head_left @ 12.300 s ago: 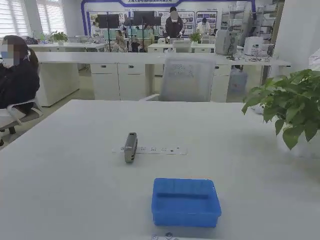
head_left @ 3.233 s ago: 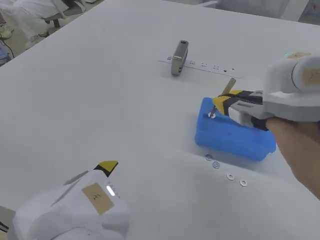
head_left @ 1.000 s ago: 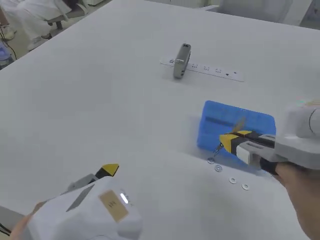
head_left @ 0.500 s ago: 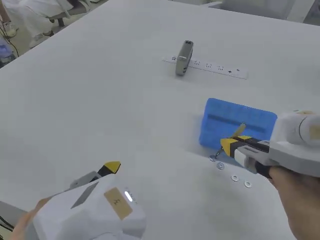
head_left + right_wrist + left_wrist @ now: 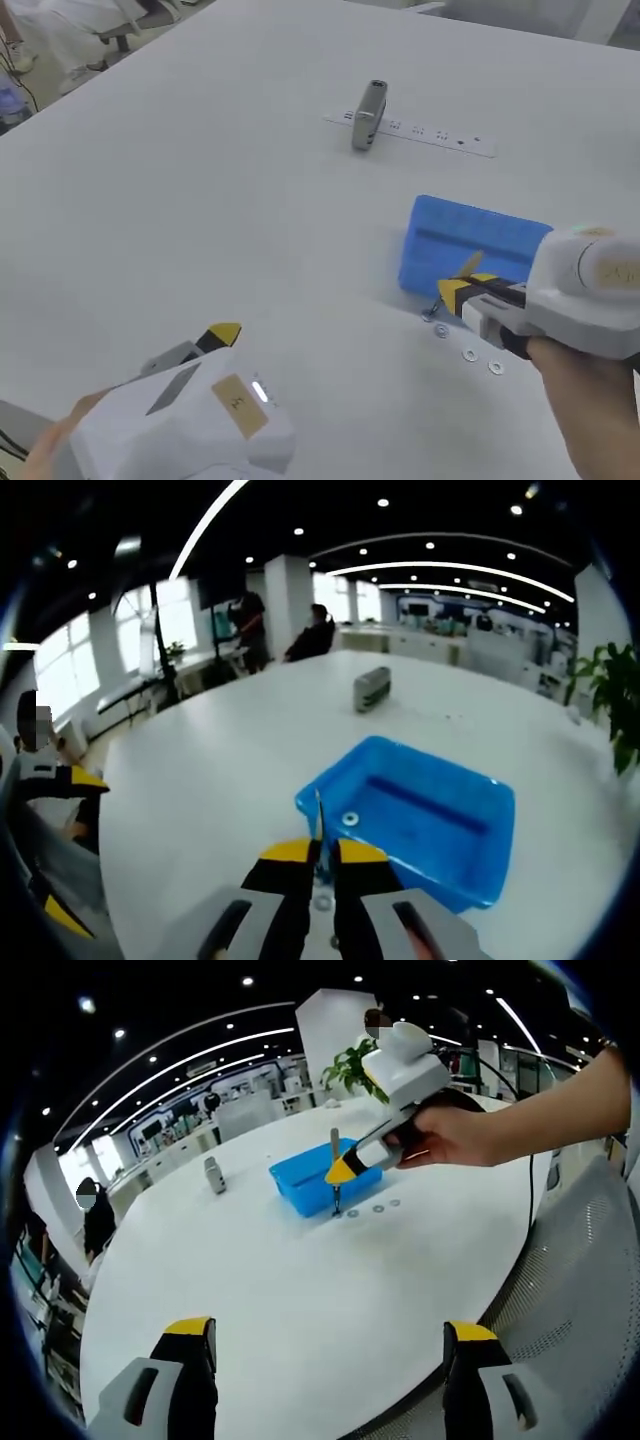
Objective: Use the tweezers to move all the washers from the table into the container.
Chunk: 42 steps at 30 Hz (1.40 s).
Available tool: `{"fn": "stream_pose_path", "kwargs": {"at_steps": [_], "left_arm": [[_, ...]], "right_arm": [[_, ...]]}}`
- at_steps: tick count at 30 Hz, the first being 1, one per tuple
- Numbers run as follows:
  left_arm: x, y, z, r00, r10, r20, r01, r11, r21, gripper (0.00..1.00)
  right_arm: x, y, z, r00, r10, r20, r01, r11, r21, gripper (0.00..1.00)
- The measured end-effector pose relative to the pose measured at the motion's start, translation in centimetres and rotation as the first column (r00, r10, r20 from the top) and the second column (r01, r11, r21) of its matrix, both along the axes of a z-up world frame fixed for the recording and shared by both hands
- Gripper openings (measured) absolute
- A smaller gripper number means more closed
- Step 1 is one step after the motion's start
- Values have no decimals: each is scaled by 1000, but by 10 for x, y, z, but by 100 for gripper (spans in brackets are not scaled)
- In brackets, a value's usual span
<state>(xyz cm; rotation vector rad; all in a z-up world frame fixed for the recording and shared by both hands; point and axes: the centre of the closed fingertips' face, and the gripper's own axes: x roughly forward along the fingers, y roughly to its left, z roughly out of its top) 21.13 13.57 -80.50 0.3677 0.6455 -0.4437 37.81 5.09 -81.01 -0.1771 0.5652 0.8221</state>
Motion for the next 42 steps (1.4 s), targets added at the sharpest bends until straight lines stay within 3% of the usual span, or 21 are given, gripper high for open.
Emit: {"fn": "stream_pose_path", "kwargs": {"at_steps": [11,20,31,39,42], "left_arm": [[-1,-1,1,1000,-4,2,4,1000,-1,96],[-1,0,0,1000,-3,2,3,1000,5,96],[-1,-1,0,1000,-9,2,9,1000,6,96],[-1,-2,0,1000,-12,0,12,1000,-2,96],[-2,-1,-1,1000,-12,-5,12,1000,3,96]], "right_arm": [[-3,-1,0,1000,6,-14,-7,1000,-28,2],[-4,4,16,999,29,-17,-29,1000,0,2],[-18,7,41,999,41,-15,-40,998,40,2],[-9,8,57,999,25,-25,-22,995,97,1],[-6,9,65,1000,22,-7,-21,995,100,1]]}}
